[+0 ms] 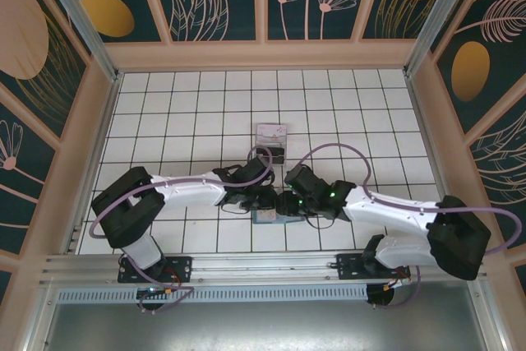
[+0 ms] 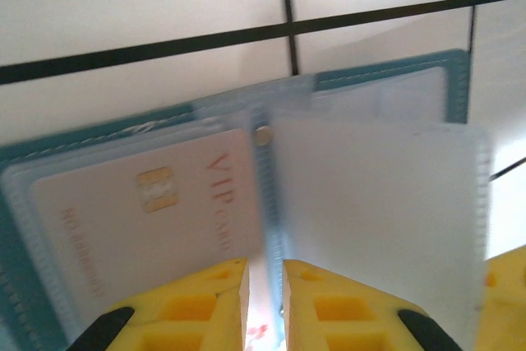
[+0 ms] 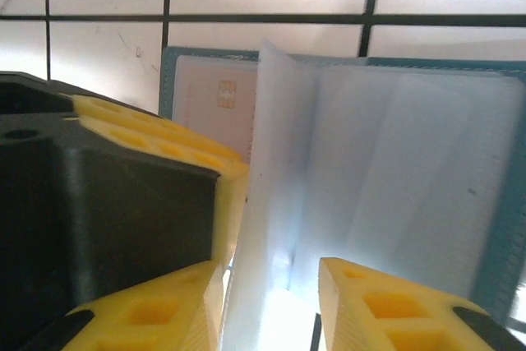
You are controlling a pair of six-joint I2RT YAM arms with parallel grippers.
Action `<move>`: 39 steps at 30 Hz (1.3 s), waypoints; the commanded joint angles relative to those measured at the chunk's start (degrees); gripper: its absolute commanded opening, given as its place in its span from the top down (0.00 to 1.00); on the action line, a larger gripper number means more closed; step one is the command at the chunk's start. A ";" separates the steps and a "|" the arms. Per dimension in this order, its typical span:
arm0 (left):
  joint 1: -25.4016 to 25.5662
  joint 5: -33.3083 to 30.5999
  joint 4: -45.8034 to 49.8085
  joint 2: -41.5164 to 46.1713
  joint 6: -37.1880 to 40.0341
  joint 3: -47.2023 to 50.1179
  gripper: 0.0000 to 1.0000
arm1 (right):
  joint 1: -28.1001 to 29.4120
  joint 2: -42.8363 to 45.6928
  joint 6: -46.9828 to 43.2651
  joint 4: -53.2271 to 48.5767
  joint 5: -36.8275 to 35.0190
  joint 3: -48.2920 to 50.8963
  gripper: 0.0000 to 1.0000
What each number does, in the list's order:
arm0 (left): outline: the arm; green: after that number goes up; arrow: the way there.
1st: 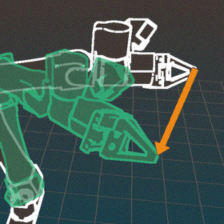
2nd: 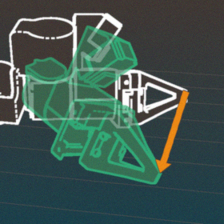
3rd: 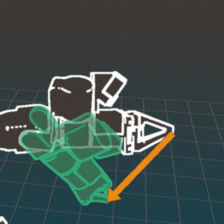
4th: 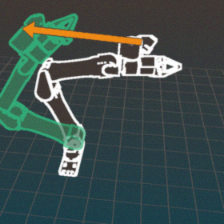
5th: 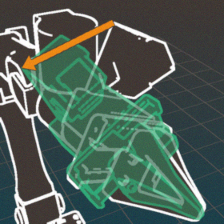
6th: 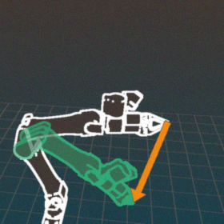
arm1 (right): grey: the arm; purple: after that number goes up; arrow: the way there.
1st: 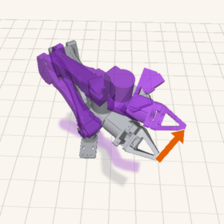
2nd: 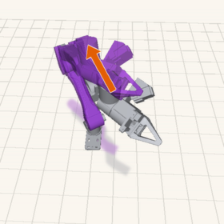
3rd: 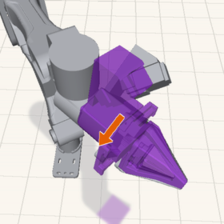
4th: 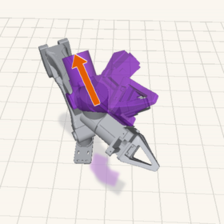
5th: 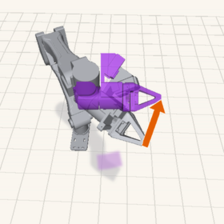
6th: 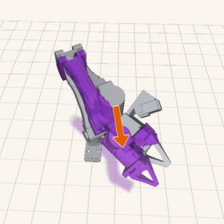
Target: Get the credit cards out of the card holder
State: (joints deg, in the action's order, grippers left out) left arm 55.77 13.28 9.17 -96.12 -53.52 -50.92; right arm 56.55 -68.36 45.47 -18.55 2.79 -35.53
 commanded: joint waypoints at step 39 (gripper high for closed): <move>-2.31 -7.99 1.40 10.62 2.58 6.38 0.79 | -3.43 4.02 5.90 4.55 3.76 -0.58 0.61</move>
State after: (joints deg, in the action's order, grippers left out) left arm 54.17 6.83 9.89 -86.94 -51.07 -47.00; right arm 52.86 -62.76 49.91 -18.74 3.62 -36.47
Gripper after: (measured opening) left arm 0.206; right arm 0.393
